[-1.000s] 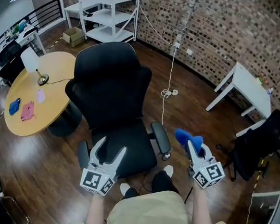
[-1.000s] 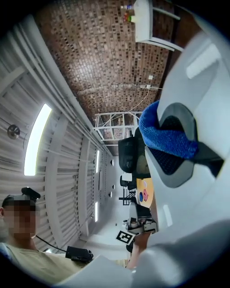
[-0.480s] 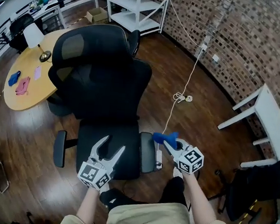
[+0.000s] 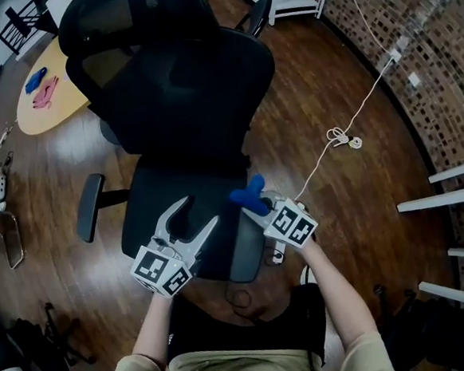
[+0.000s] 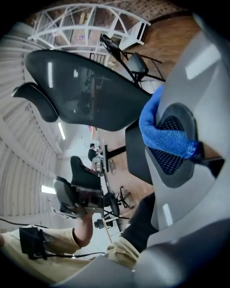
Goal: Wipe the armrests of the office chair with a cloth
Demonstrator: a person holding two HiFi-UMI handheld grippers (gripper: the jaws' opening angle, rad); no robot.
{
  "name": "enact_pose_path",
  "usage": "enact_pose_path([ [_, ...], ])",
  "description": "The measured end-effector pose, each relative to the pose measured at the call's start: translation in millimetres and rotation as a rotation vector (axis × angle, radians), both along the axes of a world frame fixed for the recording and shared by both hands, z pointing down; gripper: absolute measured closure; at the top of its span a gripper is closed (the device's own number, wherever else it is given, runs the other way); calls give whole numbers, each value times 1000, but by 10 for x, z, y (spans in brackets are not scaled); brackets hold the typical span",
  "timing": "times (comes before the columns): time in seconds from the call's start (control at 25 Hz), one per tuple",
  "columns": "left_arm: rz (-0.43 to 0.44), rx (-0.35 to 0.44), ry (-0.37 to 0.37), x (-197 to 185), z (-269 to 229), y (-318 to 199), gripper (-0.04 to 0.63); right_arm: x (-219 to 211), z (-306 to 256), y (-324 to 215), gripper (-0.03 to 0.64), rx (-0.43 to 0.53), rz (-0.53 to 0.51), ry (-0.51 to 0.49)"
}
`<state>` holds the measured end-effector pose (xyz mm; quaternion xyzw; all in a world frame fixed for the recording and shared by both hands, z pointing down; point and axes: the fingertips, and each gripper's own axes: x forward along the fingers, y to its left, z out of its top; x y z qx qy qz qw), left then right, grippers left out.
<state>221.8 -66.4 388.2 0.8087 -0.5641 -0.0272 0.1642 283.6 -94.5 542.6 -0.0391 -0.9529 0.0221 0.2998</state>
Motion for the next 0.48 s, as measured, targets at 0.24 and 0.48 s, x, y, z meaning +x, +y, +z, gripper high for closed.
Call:
enact_pose_path([
  [0.24, 30, -15, -1, -175, -30, 86, 333, 115, 46, 1285, 601, -177, -236, 68],
  [0.48, 63, -63, -10, -162, 12, 170, 334, 512, 43, 2362, 601, -416, -313, 125],
])
